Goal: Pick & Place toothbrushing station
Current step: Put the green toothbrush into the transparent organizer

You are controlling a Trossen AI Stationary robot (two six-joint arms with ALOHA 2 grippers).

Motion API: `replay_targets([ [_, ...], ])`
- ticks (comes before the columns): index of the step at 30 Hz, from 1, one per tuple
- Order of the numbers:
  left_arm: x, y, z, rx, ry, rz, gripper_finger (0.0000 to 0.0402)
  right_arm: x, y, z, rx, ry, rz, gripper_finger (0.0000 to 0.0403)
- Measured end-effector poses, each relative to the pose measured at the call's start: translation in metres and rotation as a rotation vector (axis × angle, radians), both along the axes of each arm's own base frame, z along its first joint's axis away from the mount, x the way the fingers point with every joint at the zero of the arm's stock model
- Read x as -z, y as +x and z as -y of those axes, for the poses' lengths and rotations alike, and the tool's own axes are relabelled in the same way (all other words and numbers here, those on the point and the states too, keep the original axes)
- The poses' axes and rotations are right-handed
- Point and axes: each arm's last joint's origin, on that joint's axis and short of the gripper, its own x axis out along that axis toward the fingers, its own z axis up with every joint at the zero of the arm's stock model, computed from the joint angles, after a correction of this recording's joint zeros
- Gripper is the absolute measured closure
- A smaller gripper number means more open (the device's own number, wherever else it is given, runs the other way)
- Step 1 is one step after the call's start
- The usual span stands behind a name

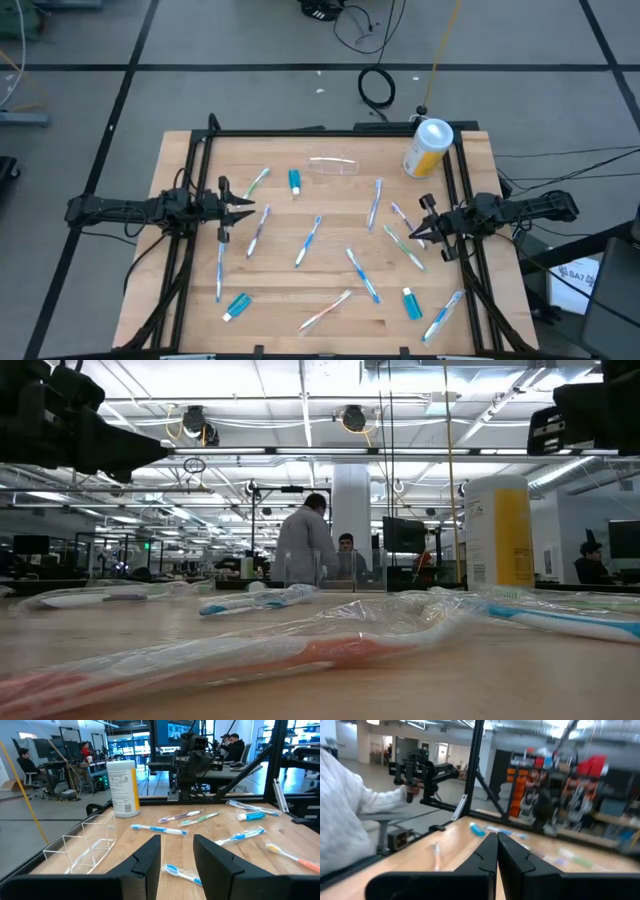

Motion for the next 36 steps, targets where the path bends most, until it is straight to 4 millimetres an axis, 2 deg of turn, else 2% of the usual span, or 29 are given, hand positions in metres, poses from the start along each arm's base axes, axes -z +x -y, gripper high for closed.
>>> replay_targets([
  [6, -0.005, -0.001, -0.003, -0.106, 0.061, 0.047, 0.0279, -0.028, -0.007, 0.003, 0.109, -0.155, 0.373, 0.0402],
  [9, -0.009, -0.001, -0.005, -0.164, -0.007, 0.090, 0.0279, -0.045, -0.016, 0.008, 0.333, -0.235, 0.587, 0.0402],
  [12, -0.013, -0.002, -0.007, -0.232, -0.116, 0.157, 0.0279, -0.055, -0.023, 0.014, 0.542, -0.204, 0.676, 0.0402],
  [14, -0.021, -0.005, -0.009, -0.301, -0.159, 0.254, 0.0279, -0.055, -0.023, 0.018, 0.688, -0.186, 0.642, 0.0402],
  [16, -0.033, -0.008, -0.011, -0.354, -0.129, 0.343, 0.0279, -0.053, -0.019, 0.021, 0.789, -0.104, 0.555, 0.0402],
  [20, -0.054, -0.006, -0.011, -0.377, -0.029, 0.335, 0.0279, -0.044, -0.001, 0.025, 0.851, -0.059, 0.410, 0.0403],
  [23, -0.056, 0.009, -0.014, -0.429, -0.065, 0.192, 0.0279, -0.038, 0.021, 0.029, 0.839, -0.098, 0.265, 0.0403],
  [25, -0.053, 0.023, -0.019, -0.490, -0.104, 0.071, 0.0279, -0.051, 0.040, 0.033, 0.826, -0.088, 0.215, 0.0403],
  [28, -0.045, 0.042, -0.028, -0.581, -0.118, -0.119, 0.0279, -0.058, 0.073, 0.041, 0.867, -0.149, 0.080, 0.0403],
  [31, -0.037, 0.059, -0.039, -0.648, -0.150, -0.277, 0.0279, -0.048, 0.106, 0.051, 0.892, -0.229, -0.092, 0.0403],
  [34, -0.033, 0.071, -0.050, -0.724, -0.211, -0.386, 0.0280, -0.047, 0.130, 0.063, 0.926, -0.193, -0.134, 0.0403],
  [36, -0.029, 0.076, -0.058, -0.777, -0.239, -0.472, 0.0279, -0.038, 0.142, 0.070, 0.944, -0.207, -0.194, 0.0403],
])
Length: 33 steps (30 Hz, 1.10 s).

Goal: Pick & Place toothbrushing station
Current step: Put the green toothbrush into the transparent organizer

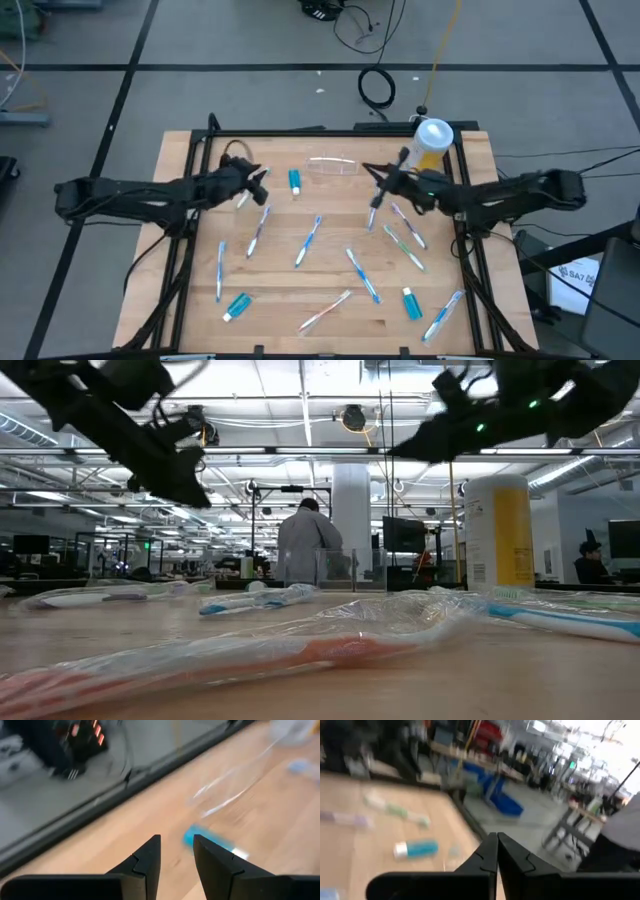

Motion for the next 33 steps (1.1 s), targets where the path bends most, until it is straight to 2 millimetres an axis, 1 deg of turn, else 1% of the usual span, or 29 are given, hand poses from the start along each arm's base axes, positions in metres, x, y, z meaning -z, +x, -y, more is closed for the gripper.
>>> replay_targets([
  [3, 0.007, 0.005, -0.012, -0.072, -0.073, -0.060, 0.0279, 0.013, 0.010, 0.008, 0.027, 0.018, -0.062, 0.0403],
  [8, 0.023, 0.008, -0.030, -0.075, -0.195, -0.096, 0.0280, 0.030, 0.015, 0.014, 0.053, 0.105, -0.085, 0.0403],
  [13, 0.042, 0.007, -0.046, -0.142, -0.252, -0.177, 0.0280, 0.038, 0.018, 0.011, 0.049, 0.175, -0.084, 0.0403],
  [16, 0.053, 0.006, -0.053, -0.181, -0.293, -0.202, 0.0280, 0.047, 0.015, 0.006, 0.039, 0.202, -0.117, 0.0403],
  [19, 0.062, 0.006, -0.057, -0.178, -0.373, -0.202, 0.0279, 0.054, 0.011, 0.003, 0.036, 0.231, -0.117, 0.0403],
  [22, 0.068, 0.007, -0.058, -0.160, -0.416, -0.211, 0.0279, 0.056, 0.009, 0.002, 0.039, 0.261, -0.106, 0.0403],
  [26, 0.072, 0.008, -0.061, -0.171, -0.409, -0.223, 0.0279, 0.059, 0.008, 0.002, 0.047, 0.293, -0.097, 0.0397],
  [33, 0.083, 0.008, -0.069, -0.216, -0.412, -0.240, 0.0280, 0.059, 0.008, 0.002, 0.049, 0.299, -0.092, 0.0361],
])
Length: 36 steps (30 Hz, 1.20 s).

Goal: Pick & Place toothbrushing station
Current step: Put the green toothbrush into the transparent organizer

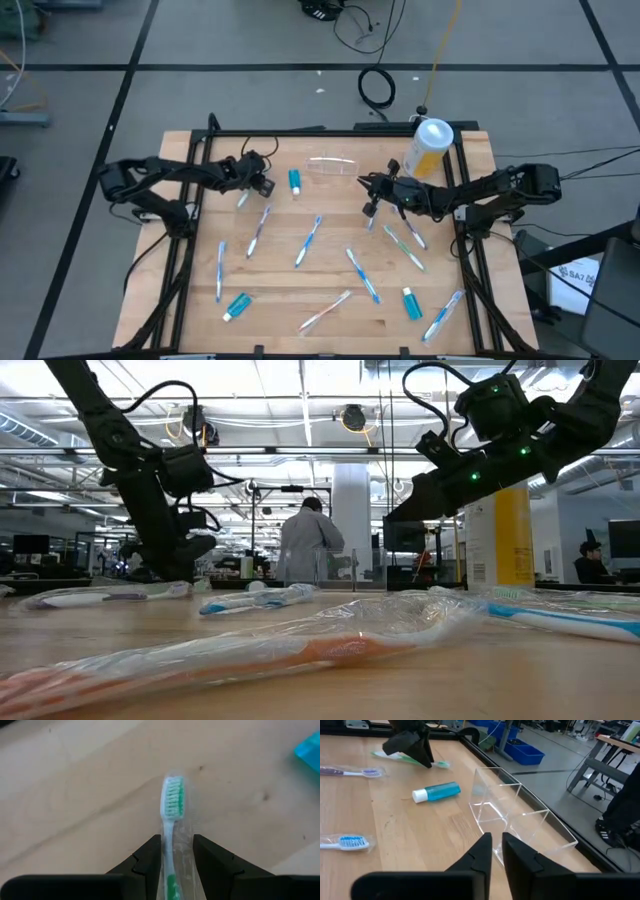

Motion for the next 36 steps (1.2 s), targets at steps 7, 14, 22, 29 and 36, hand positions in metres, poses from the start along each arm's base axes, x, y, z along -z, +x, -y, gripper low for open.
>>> replay_targets([
  [7, 0.007, 0.000, -0.005, -0.017, -0.009, -0.010, 0.0281, 0.000, 0.000, 0.000, 0.000, 0.000, 0.000, 0.0320],
  [14, 0.006, 0.000, -0.005, -0.033, -0.015, 0.009, 0.0354, 0.000, 0.000, 0.000, 0.001, 0.001, 0.000, 0.0305],
  [22, 0.004, 0.007, -0.003, -0.001, 0.000, 0.064, 0.0386, 0.000, 0.000, 0.000, 0.001, 0.001, 0.000, 0.0307],
  [29, -0.028, 0.021, 0.011, 0.111, 0.093, 0.274, 0.0394, 0.000, 0.000, 0.000, 0.000, -0.001, -0.001, 0.0307],
  [36, -0.076, 0.045, 0.039, 0.339, 0.330, 0.581, 0.0394, 0.000, 0.000, 0.000, 0.001, -0.003, -0.001, 0.0309],
])
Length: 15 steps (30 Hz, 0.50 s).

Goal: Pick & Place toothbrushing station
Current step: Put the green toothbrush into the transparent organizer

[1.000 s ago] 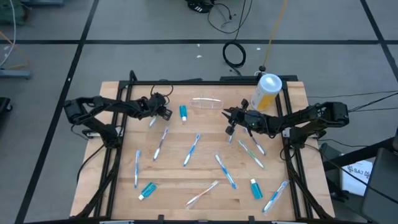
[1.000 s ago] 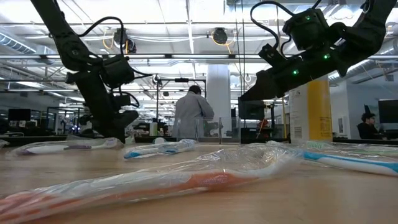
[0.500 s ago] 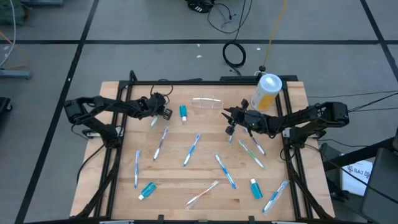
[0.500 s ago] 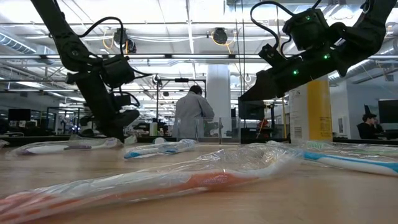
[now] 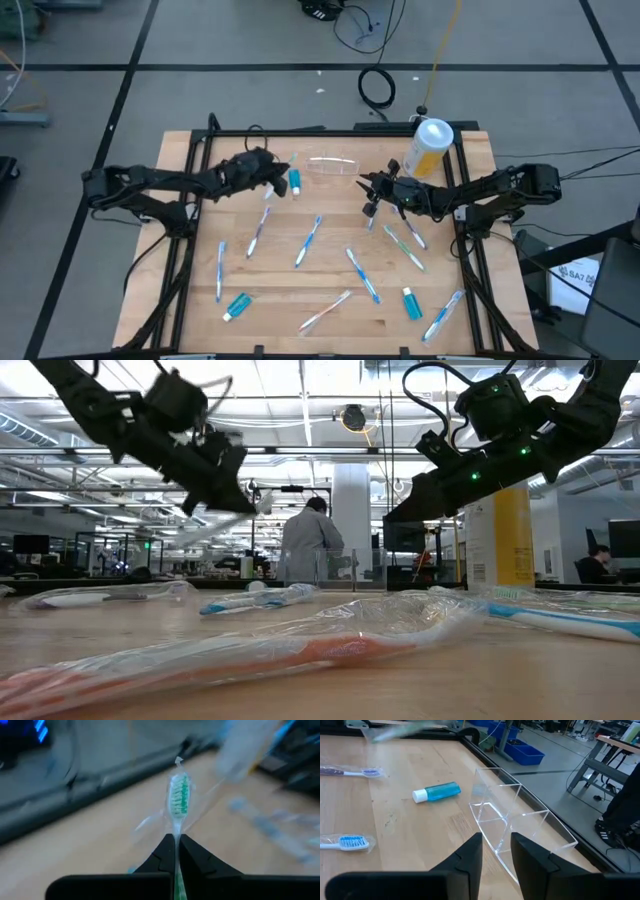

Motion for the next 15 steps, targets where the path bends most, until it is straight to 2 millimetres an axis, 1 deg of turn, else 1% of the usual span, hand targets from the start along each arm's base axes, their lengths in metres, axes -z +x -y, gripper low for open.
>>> replay_targets([
  [3, -0.015, 0.008, 0.011, 0.074, 0.128, 0.117, 0.0397, 0.000, 0.000, 0.000, 0.000, 0.000, 0.001, 0.0309],
  [7, -0.032, 0.015, 0.014, 0.154, 0.280, 0.282, 0.0393, 0.000, 0.000, 0.000, 0.000, -0.001, 0.003, 0.0309],
  [10, -0.041, 0.019, 0.011, 0.235, 0.340, 0.403, 0.0398, -0.001, 0.000, 0.000, 0.000, -0.001, 0.007, 0.0310],
  [12, -0.041, 0.023, 0.007, 0.232, 0.372, 0.418, 0.0396, -0.001, 0.000, 0.000, 0.000, -0.001, 0.008, 0.0310],
  [15, -0.040, 0.035, -0.003, 0.205, 0.419, 0.407, 0.0393, -0.001, 0.000, 0.000, 0.000, -0.003, 0.015, 0.0309],
])
